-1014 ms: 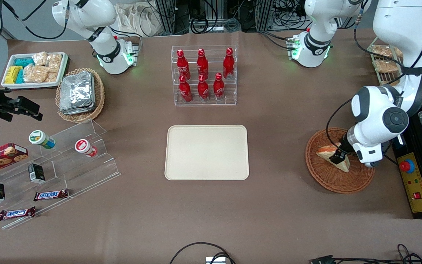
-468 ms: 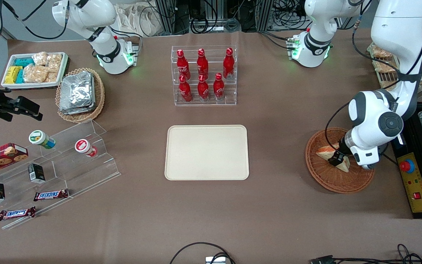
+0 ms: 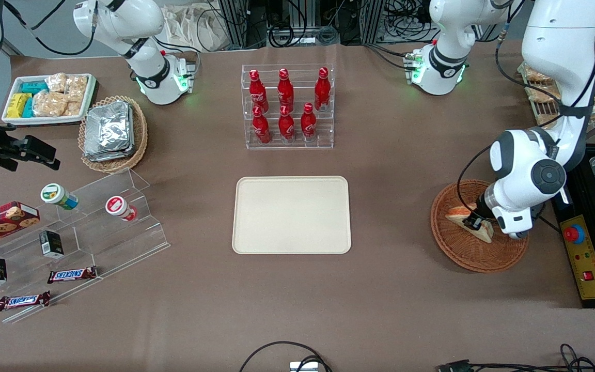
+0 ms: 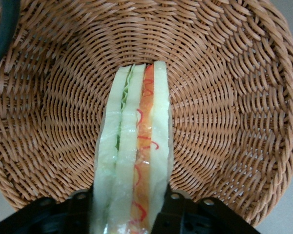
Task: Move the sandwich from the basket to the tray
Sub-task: 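Lift the sandwich upright out of the basket with the left gripper, then carry the held sandwich over to the cream tray, then lower the sandwich onto the tray and open the left gripper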
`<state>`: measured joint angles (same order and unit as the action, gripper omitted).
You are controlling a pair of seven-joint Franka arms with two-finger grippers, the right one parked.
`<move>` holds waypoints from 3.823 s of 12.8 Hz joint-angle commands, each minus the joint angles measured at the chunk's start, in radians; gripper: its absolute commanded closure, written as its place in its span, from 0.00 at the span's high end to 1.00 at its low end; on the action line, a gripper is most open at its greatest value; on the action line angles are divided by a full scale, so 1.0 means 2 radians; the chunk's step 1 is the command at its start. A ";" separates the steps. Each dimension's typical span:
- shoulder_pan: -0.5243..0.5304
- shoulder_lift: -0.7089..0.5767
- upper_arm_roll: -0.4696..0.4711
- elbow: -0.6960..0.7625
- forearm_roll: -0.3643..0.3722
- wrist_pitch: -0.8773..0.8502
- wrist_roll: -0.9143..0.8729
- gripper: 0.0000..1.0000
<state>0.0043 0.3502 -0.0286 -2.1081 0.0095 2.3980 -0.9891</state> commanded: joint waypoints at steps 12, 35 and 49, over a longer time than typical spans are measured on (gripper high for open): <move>-0.013 -0.073 -0.017 0.203 0.012 -0.311 0.421 0.00; -0.189 0.102 -0.170 0.309 0.103 -0.212 0.108 0.00; -0.214 0.186 -0.158 0.290 0.187 -0.128 0.054 0.00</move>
<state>-0.4141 0.7186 -0.3520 -1.5249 0.3629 2.1147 -0.8610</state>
